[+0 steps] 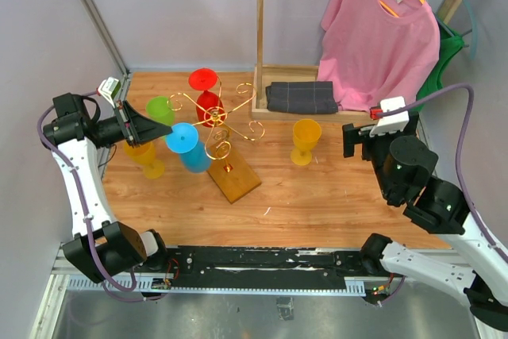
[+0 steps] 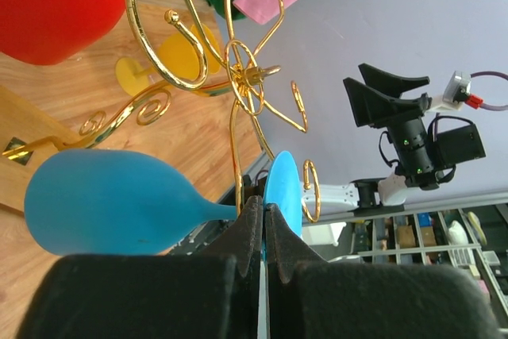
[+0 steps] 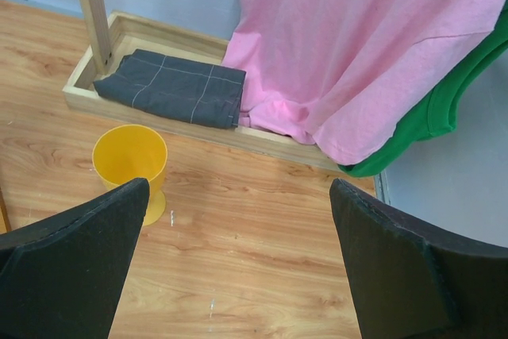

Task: Take the wine glass off the wine glass rack
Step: Pick up the wine glass from the wine rack.

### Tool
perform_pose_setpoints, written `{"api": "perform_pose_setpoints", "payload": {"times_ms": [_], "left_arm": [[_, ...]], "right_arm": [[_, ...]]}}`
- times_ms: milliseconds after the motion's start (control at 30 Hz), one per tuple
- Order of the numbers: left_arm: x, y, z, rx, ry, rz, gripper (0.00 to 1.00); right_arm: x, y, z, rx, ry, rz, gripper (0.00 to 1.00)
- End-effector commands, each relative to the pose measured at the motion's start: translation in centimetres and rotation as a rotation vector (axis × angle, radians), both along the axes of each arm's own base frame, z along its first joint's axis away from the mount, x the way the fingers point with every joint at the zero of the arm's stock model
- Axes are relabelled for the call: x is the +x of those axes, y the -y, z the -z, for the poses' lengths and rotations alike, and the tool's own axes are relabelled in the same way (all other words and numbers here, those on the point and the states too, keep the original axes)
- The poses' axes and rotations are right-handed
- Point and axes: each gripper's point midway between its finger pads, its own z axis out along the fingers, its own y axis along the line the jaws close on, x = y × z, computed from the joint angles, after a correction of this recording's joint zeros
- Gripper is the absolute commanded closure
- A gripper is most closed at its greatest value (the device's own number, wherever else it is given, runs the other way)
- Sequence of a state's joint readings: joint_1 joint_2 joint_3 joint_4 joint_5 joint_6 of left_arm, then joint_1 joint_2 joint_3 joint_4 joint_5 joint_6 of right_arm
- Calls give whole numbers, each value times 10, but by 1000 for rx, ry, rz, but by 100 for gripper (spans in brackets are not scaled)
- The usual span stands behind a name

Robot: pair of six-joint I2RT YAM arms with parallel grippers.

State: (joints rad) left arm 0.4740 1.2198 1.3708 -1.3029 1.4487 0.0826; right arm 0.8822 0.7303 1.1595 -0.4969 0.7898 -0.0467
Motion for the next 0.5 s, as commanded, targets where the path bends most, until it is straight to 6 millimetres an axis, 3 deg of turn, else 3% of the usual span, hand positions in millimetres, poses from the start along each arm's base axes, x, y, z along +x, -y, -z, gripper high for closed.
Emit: {"api": "perform_pose_setpoints", "payload": {"times_ms": [0, 167, 467], "left_arm": [[-6, 4, -14, 4, 38, 11, 100], [-9, 6, -16, 19, 48, 6, 100], [-12, 9, -25, -55, 20, 8, 100]], "right_arm": [[-2, -8, 7, -7, -10, -48, 1], [-8, -9, 24, -8, -43, -78, 2], [-29, 13, 47, 32, -81, -68, 1]]}}
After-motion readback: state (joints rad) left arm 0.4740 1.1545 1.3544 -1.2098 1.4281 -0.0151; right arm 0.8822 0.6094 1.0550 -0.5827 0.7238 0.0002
